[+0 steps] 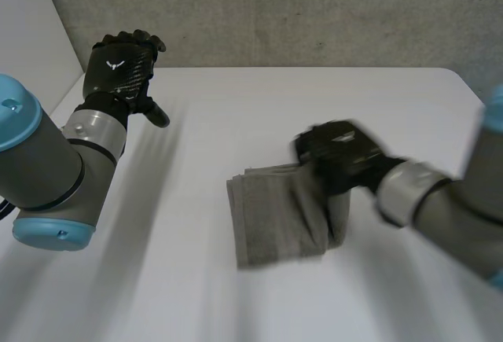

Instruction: Fold the towel.

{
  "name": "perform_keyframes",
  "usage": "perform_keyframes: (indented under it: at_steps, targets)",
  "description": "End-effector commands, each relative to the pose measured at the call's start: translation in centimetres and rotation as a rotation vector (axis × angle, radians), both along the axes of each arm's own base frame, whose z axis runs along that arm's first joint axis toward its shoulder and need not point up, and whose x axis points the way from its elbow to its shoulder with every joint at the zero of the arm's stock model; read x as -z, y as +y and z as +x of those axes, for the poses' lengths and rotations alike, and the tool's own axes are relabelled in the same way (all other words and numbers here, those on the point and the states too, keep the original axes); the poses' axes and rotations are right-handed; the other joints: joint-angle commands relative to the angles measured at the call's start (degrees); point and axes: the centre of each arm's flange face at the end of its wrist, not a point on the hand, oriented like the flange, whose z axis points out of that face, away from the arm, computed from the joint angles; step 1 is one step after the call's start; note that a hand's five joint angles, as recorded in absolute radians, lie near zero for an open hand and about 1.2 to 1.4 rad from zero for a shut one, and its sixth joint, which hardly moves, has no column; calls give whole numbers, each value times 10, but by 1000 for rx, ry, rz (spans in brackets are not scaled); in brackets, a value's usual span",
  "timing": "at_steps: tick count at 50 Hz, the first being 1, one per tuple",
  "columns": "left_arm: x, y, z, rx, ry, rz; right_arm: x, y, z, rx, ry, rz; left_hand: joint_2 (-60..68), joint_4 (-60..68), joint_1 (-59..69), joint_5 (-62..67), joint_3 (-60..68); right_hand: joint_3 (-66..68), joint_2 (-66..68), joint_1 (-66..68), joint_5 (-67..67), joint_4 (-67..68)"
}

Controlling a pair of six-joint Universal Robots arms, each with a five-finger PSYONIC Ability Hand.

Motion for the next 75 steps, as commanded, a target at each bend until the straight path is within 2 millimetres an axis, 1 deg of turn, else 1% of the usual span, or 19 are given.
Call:
perform_keyframes:
  at_steps: [1,3,6,12,13,14,15,17,19,23,28,31,33,38,50,57,59,67,75]
  targets:
    - [-2,8,3,-3,1,1,44,49,55,-206,78,117,-34,-41,-44,-29,-40,37,176,176,21,41]
    - [-2,10,4,-2,0,2,66,64,63,-249,135,171,-32,-39,-42,-27,-38,37,176,176,21,41]
    - [0,14,5,1,-2,8,77,72,65,-277,187,166,-32,-39,-42,-27,-38,37,176,176,21,41]
    - [-1,18,3,12,-2,8,73,70,64,-268,200,132,-34,-41,-44,-29,-40,37,176,176,21,41]
    - [-1,18,3,12,-2,8,67,68,62,-258,191,122,-34,-41,-44,-29,-40,-76,63,63,-91,-72]
    - [-1,19,1,15,0,7,60,69,61,-255,181,106,-34,-41,-44,-29,-40,-362,-223,-223,-377,-357]
    - [-2,20,-1,22,2,3,60,69,61,-255,181,106,-34,-41,-44,-29,-40,-364,-226,-226,-380,-360]
    - [-3,21,-4,31,3,0,43,71,57,-243,156,80,-34,-41,-44,-29,-40,-619,-481,-480,-635,-615]
    - [-3,24,-8,45,4,0,36,73,56,-238,143,79,-32,-39,-42,-27,-38,-663,-524,-524,-679,-659]
    - [-5,34,-24,94,8,-9,25,74,50,-214,109,93,-34,-41,-44,-29,-40,-663,-524,-524,-679,-659]
    - [-2,44,-41,143,10,-5,4,45,27,-74,20,132,-32,-39,-42,-27,-38,-663,-524,-524,-679,-659]
    - [-1,52,-51,168,33,8,-1,39,22,-43,-7,143,-32,-39,-42,-27,-38,-663,-524,-524,-679,-659]
    - [2,55,-55,174,48,23,-11,20,8,24,-53,153,-32,-39,-42,-27,-38,-663,-524,-524,-679,-659]
    - [12,59,-66,178,61,55,-12,2,-8,95,-69,180,-32,-39,-42,-27,-38,-663,-524,-524,-679,-659]
    - [36,53,-76,169,35,100,13,9,-17,97,-38,305,-32,-39,-42,-27,-38,-663,-524,-524,-679,-659]
    - [68,61,-86,196,-13,168,8,-15,-21,161,-120,280,-32,-39,-42,-27,-38,-663,-524,-524,-679,-659]
    - [84,66,-89,209,-38,203,20,-28,-17,191,-171,328,-32,-39,-42,-27,-38,-663,-524,-524,-679,-659]
    - [108,77,-82,214,-97,269,50,-41,-10,263,-165,380,-31,-38,-40,-25,-36,-663,-524,-524,-679,-659]
    - [123,81,-68,191,-132,317,73,-35,1,268,-124,392,-31,-38,-40,-25,-36,-663,-524,-524,-679,-659]
